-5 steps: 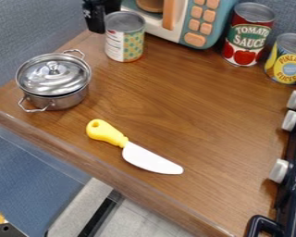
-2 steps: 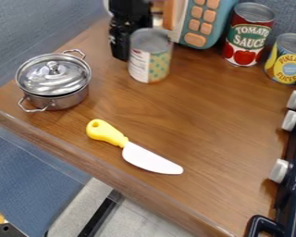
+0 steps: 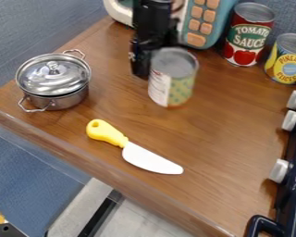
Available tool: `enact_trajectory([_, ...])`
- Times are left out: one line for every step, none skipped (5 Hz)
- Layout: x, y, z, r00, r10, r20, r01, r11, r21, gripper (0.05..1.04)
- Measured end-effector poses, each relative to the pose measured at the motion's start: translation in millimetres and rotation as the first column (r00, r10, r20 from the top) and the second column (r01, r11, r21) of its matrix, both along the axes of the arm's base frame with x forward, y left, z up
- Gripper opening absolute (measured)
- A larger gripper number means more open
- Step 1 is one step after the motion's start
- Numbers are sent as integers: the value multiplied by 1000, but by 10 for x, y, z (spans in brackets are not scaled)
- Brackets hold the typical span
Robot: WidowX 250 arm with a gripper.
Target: Move the can to the lower right of the table
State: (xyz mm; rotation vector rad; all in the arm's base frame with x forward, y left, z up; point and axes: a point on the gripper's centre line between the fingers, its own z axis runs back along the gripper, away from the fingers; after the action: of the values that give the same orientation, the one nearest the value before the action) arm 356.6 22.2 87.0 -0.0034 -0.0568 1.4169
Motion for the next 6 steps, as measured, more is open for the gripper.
enact_trajectory([-179,-235,19,999,-40,4,40,999,-3,1001])
enact_trajectory([-395,-531,-3,996,-92,-3,92,995,-26,1001])
enact_trajectory([-547,-738,-22,991,-136,-4,136,991,-20,1001])
enact_trajectory([-704,-978,3,981,-196,2,196,980,-18,1001])
enact_trajectory([-729,-1020,43,980,-197,14,197,980,-24,1001])
enact_trajectory([-731,-863,221,989,-146,39,147,988,-38,1001])
